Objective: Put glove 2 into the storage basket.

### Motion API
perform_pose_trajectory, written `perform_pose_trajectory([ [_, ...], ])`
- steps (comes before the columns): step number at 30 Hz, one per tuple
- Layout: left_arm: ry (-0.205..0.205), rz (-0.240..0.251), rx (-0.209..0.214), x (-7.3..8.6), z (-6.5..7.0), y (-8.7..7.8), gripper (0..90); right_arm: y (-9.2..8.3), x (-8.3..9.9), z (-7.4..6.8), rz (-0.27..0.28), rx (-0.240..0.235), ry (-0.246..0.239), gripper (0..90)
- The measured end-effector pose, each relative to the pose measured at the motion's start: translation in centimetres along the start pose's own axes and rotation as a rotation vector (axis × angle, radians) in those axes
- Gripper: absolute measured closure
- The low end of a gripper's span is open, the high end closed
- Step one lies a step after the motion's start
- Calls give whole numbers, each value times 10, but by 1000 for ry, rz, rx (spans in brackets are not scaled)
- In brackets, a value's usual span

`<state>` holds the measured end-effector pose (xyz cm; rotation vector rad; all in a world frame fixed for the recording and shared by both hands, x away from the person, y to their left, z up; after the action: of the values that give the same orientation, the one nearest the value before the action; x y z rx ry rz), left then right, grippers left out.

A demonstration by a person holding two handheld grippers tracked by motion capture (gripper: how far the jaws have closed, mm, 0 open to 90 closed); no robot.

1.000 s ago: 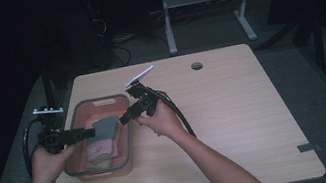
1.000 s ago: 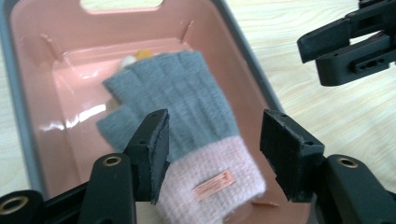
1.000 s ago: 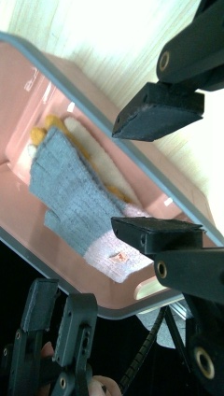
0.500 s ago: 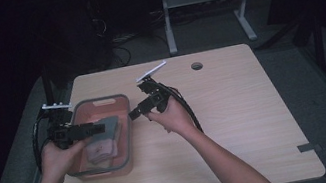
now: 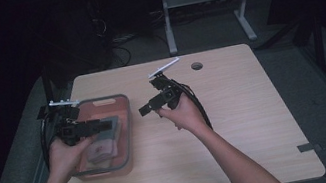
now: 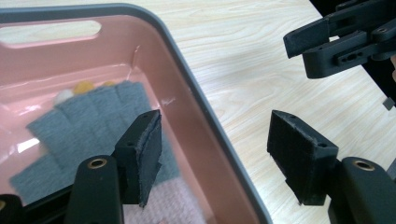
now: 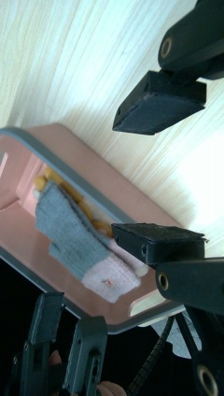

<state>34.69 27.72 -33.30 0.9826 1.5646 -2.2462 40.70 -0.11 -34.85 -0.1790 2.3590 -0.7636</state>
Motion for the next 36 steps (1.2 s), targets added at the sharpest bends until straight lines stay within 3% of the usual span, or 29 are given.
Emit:
perform_pose_trajectory([
  [17, 27, 7, 46, -12, 25, 12, 297, -39, 16, 22, 50, 29, 37, 415],
  [36, 75, 15, 88, -21, 55, 27, 257, -71, 36, 38, 87, 59, 74, 401],
])
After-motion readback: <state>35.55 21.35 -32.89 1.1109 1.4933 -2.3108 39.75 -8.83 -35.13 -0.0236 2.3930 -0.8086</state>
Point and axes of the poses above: each handheld gripper's, and its own axes: y roughly forward along the jaws, x roughly out of its underside, z roughly to its right, the point moved 1 cm from there along y, roughly forward along the jaws, and after that the axes turned 12 degrees about -x, right-handed, at the moved point
